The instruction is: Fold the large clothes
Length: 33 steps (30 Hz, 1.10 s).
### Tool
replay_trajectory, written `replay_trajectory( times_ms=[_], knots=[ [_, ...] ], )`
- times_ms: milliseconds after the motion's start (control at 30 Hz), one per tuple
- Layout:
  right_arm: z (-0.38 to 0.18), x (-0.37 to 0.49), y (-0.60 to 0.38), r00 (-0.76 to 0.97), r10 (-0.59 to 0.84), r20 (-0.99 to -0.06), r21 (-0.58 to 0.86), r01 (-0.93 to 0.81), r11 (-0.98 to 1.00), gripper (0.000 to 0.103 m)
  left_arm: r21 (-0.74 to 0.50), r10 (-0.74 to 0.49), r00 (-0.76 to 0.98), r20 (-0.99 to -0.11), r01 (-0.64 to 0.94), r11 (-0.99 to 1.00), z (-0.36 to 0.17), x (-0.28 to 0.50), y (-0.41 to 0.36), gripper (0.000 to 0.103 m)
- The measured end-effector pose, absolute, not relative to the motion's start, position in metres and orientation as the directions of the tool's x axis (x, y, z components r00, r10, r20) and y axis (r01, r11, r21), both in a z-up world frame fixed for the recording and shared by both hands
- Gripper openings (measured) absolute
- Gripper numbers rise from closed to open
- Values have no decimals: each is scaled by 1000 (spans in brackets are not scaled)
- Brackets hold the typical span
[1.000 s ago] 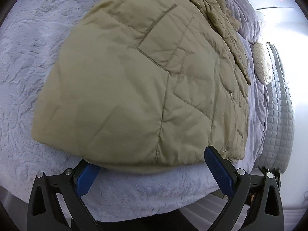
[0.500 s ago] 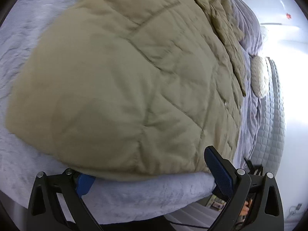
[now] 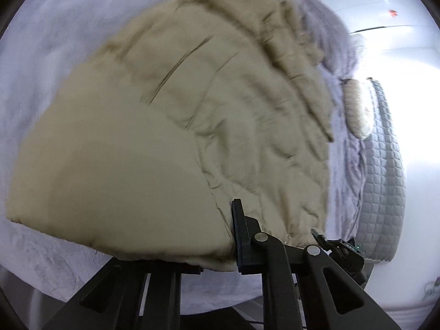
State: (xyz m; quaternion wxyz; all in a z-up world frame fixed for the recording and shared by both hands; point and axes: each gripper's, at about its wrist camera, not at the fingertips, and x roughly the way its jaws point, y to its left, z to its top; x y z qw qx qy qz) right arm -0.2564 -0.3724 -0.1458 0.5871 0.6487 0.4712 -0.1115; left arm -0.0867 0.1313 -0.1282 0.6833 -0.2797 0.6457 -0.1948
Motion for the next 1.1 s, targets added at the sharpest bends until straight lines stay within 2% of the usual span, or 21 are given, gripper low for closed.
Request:
replay_trajectory(
  times_ms=[300,467,667,900,1100],
  knots=[
    [-68,-200,-386,558,480,-677,730,595,337,8,-660,-648,250,-719,46,750,-43,-38,116,17],
    [-19,-150,-394,569,470,-675,737,486,469,7,-647,-640,339,-690,108,755,1,-3,103,17],
    [19,-83,-409,565,509,-649,754,389,529,7,-595,-591,419,-689,138,792,40,37,82,17],
    [42,-2,-425,524,574,-630,767,306,563,7,-539,-512,477,-715,90,837,60,85,60,17],
    [36,71,-436,480,574,-664,735,280,617,7,-463,-445,483,-754,91,882,58,145,34,17]
  ],
)
